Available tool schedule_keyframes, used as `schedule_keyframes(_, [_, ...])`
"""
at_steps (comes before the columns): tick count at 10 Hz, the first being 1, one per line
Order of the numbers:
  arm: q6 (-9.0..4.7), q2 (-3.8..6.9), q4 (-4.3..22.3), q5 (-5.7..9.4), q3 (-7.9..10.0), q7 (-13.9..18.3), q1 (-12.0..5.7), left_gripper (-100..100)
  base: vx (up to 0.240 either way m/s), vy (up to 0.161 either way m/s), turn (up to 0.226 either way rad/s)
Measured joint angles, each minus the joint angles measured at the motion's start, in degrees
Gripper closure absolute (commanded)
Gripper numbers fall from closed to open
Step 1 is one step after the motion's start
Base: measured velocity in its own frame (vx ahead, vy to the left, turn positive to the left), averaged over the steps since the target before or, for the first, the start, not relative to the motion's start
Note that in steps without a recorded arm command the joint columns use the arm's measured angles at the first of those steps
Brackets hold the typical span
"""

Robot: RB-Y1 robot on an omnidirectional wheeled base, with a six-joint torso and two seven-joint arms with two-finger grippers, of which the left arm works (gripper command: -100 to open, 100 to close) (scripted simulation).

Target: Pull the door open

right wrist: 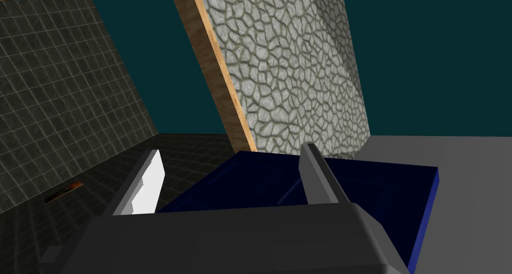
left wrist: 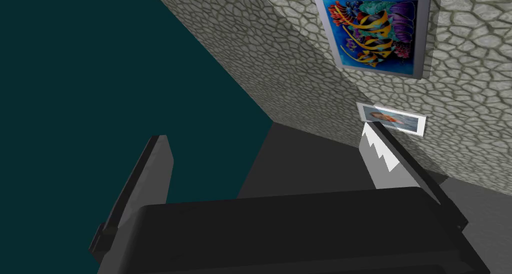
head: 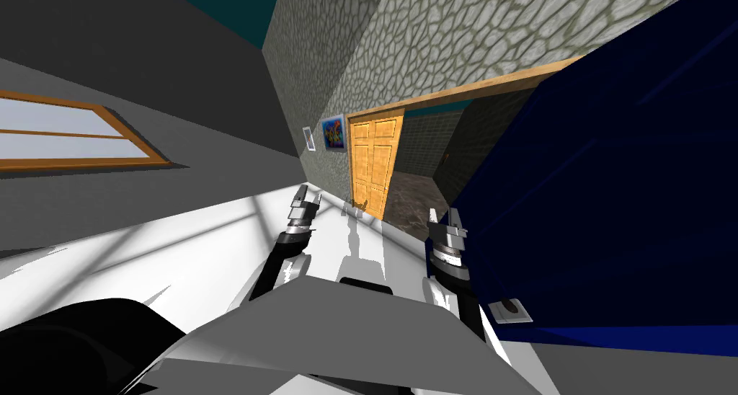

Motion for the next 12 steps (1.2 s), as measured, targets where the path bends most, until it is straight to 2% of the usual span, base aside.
schedule_keyframes(7, [-2.28,1.38,9.68,1.07,-0.04,-0.40,-4.04,-100,0.099,-0.016,-0.076])
schedule_keyframes(9, [-2.85,2.06,12.31,1.62,0.37,-0.25,-5.15,-100,0.085,0.000,-0.080])
schedule_keyframes(12, [-4.15,2.39,16.67,2.04,0.14,-0.52,-6.56,-100,0.096,-0.013,-0.076])
